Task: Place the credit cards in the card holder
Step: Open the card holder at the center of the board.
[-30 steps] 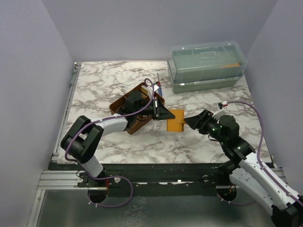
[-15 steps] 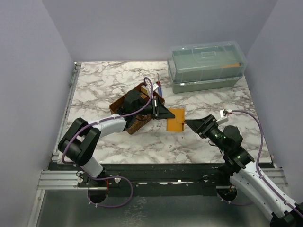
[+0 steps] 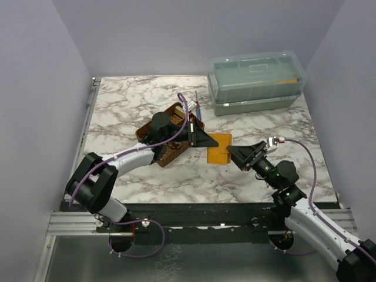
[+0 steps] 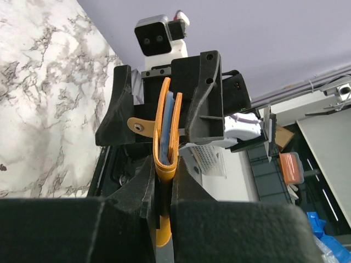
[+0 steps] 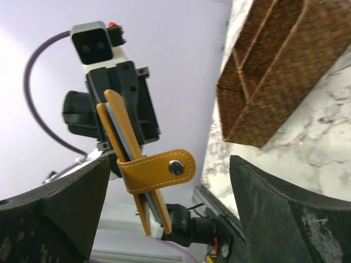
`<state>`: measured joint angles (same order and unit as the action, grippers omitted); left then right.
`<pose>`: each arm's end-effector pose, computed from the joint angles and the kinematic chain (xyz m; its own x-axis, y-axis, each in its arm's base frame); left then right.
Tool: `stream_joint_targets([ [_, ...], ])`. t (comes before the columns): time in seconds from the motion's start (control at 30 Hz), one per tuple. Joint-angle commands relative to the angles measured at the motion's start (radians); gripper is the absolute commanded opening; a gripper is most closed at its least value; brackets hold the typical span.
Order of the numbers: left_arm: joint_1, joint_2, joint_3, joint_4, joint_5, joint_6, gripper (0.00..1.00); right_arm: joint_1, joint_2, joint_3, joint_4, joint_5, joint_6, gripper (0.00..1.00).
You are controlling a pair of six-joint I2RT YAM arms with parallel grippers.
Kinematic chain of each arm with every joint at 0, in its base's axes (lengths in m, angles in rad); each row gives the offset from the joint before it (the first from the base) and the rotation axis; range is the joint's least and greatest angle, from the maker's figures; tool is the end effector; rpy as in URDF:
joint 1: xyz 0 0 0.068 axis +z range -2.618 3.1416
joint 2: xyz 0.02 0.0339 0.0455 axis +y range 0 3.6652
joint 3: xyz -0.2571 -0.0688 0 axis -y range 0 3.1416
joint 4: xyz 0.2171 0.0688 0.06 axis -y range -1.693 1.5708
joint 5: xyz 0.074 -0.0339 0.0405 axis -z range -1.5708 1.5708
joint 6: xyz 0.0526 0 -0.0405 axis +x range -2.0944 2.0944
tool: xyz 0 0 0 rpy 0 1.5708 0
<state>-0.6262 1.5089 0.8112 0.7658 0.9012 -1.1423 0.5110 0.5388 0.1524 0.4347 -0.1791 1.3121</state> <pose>0.2314 -0.2183 0.2839 -0.8845 -0.0570 -0.4631 0.4647 -0.0178 -0.8853 0.1251 0.0809 0.2253 -0.6045 0.7517 -0.2638 -0.2035 0.1745 0.9634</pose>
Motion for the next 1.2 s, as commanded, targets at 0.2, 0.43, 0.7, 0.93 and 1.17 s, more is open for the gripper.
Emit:
stream_joint_targets([
  [0.2, -0.011, 0.004, -0.008, 0.084, 0.027, -0.009, 0.0, 0.001, -0.03, -0.052, 0.297, -0.041, 0.107, 0.73],
  [0.43, -0.006, 0.024, 0.001, 0.084, 0.027, -0.008, 0.0, 0.001, -0.165, -0.021, 0.088, 0.012, 0.058, 0.54],
  [0.7, -0.007, 0.038, 0.013, 0.086, 0.024, -0.019, 0.0, 0.001, -0.103, 0.019, 0.096, -0.011, 0.021, 0.27],
  [0.93, -0.011, 0.077, -0.009, -0.038, -0.087, -0.002, 0.0, 0.001, -0.12, 0.162, -0.311, 0.109, -0.105, 0.0],
  [1.17, -0.08, 0.305, 0.045, -0.111, -0.223, -0.022, 0.07, 0.001, -0.09, 0.233, -0.7, 0.252, -0.278, 0.0],
])
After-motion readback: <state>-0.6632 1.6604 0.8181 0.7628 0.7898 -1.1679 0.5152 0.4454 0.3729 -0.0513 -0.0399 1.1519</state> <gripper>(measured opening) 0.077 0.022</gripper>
